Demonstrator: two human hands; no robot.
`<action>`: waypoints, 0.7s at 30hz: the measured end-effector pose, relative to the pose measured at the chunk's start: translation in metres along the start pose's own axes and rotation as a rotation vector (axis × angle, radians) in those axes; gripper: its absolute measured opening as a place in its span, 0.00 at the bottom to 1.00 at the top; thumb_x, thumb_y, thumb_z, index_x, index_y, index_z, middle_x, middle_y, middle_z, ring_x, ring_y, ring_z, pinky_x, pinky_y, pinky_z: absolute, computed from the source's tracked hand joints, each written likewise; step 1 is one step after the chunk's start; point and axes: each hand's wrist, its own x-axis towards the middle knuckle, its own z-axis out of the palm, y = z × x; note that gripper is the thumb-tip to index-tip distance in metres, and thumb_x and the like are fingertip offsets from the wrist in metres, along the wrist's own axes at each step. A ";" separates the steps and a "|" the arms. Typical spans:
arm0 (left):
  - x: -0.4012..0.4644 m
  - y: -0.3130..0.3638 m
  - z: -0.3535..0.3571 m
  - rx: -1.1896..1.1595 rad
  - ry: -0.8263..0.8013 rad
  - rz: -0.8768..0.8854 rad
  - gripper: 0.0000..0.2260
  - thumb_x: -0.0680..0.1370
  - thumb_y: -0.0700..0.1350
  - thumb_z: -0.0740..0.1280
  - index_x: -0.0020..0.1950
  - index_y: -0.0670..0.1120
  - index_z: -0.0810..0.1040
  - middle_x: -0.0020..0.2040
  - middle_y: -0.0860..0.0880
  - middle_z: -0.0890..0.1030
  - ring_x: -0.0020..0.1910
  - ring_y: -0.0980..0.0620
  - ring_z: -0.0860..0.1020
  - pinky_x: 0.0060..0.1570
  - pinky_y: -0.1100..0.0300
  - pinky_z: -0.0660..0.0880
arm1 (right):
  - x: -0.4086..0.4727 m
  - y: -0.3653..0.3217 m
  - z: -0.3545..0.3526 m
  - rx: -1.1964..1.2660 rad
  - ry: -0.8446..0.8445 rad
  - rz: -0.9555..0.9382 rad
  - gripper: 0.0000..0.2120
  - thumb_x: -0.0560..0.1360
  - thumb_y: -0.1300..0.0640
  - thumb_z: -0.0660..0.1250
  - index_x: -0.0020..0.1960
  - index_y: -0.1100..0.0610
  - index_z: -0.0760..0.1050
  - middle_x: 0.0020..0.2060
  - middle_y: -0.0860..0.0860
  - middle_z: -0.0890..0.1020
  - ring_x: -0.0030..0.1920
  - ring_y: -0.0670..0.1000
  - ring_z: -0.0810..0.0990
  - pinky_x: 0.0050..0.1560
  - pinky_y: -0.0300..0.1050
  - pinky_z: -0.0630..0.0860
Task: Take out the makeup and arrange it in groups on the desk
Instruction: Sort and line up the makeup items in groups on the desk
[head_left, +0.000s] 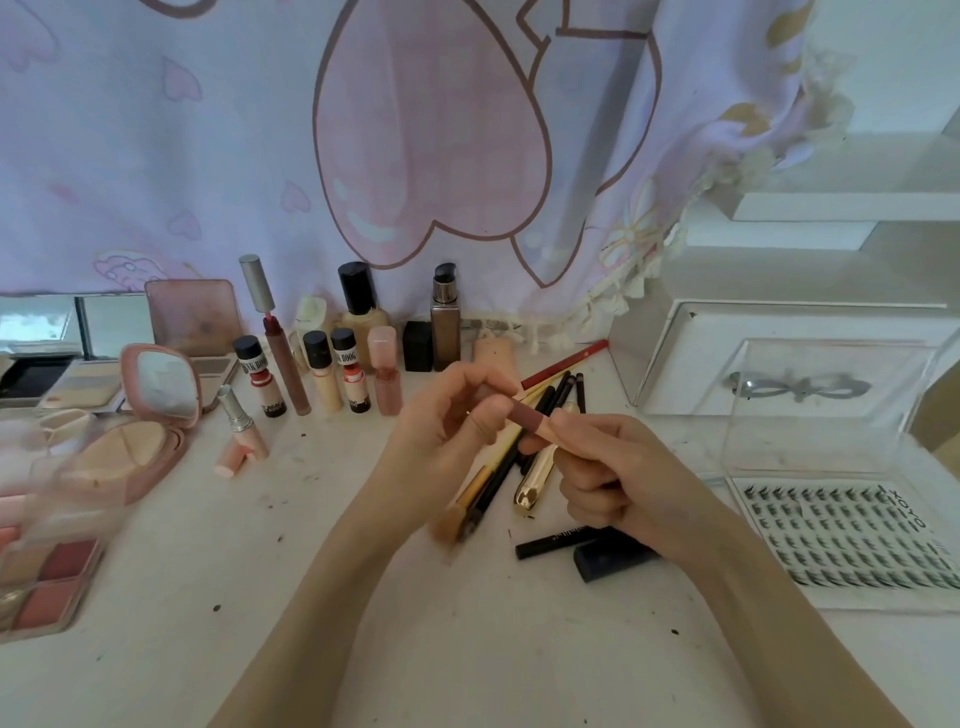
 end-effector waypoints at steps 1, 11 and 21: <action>-0.001 0.001 -0.001 -0.067 -0.031 -0.016 0.06 0.76 0.51 0.63 0.50 0.50 0.74 0.36 0.54 0.76 0.34 0.60 0.72 0.36 0.70 0.71 | -0.001 0.000 -0.001 0.051 -0.045 0.023 0.17 0.72 0.48 0.61 0.42 0.60 0.81 0.21 0.46 0.58 0.19 0.44 0.53 0.22 0.35 0.52; -0.003 0.002 0.006 -0.471 0.122 -0.267 0.08 0.73 0.51 0.66 0.42 0.51 0.83 0.36 0.46 0.76 0.36 0.54 0.72 0.41 0.62 0.71 | -0.001 0.010 0.013 -0.125 -0.016 -0.169 0.13 0.76 0.51 0.59 0.38 0.59 0.71 0.20 0.44 0.62 0.19 0.43 0.57 0.20 0.34 0.57; -0.001 0.003 -0.008 -0.548 -0.058 -0.186 0.17 0.74 0.43 0.64 0.63 0.46 0.72 0.58 0.47 0.80 0.61 0.53 0.76 0.58 0.60 0.73 | 0.002 0.014 0.014 0.006 0.016 -0.126 0.21 0.72 0.44 0.56 0.38 0.62 0.74 0.21 0.47 0.59 0.20 0.44 0.54 0.23 0.35 0.52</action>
